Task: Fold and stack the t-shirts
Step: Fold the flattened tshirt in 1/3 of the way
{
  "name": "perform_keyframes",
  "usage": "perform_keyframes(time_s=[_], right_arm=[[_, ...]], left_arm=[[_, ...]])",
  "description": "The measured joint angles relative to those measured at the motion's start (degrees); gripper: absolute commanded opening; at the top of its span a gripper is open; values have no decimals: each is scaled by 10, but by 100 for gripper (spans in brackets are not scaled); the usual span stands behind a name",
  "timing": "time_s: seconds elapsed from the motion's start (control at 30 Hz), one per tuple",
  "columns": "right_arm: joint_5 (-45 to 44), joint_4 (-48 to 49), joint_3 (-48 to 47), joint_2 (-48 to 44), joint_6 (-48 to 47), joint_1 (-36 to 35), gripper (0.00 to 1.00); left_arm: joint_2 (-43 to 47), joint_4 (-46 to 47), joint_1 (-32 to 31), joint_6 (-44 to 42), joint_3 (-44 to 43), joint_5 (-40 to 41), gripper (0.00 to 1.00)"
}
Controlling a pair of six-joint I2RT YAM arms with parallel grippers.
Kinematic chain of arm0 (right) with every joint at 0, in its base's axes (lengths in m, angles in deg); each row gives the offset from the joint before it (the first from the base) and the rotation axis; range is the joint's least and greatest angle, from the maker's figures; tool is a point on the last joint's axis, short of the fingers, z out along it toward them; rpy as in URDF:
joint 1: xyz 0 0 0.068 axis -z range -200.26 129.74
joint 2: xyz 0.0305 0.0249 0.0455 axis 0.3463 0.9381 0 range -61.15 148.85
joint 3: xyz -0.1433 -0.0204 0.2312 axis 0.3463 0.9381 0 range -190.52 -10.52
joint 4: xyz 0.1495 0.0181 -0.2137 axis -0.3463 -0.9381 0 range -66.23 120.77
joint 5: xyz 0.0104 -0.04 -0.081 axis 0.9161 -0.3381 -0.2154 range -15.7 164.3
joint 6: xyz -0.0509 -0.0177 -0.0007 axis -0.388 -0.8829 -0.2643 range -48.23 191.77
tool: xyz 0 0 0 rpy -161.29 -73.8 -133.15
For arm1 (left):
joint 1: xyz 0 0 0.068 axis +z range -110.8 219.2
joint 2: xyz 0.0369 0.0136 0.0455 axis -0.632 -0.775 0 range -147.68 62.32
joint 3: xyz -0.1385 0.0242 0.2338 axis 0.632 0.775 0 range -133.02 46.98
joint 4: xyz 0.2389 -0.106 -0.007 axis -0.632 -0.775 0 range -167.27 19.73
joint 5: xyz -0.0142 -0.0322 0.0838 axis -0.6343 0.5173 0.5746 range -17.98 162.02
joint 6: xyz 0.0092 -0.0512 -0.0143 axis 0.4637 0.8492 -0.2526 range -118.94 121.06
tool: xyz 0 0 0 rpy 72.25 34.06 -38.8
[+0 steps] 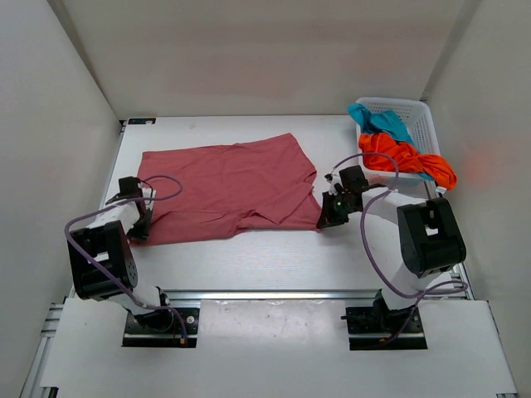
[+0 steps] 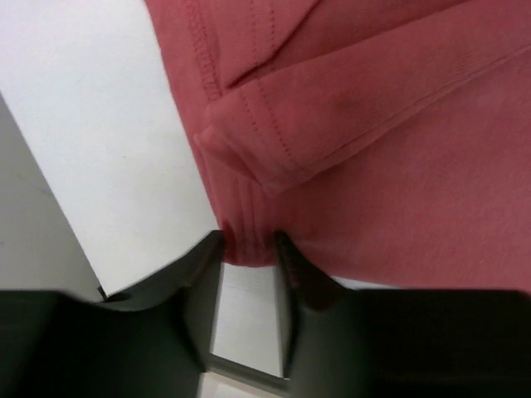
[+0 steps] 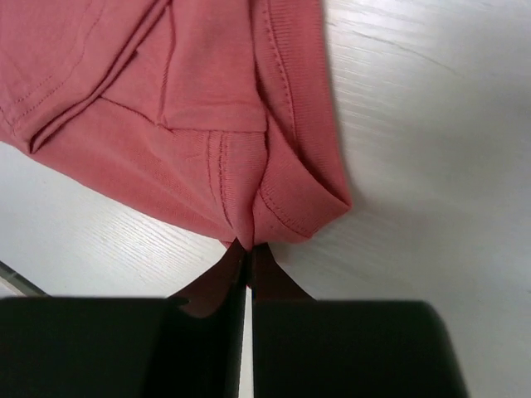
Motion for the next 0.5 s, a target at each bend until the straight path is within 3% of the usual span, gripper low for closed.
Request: perform_keyframes(time_s=[0.07,0.17,0.5], right_arm=[[5,-3,0,0,2,7,0],[7,-12,3,-9,3,17,0],[12,-130,54,-133,3,28,0]], left_arm=[[-5,3,-6,2,0,-4,17],[-11,6,-14,3,-3,-14,0],[16,-26,-14,-24,-5,-43,0]])
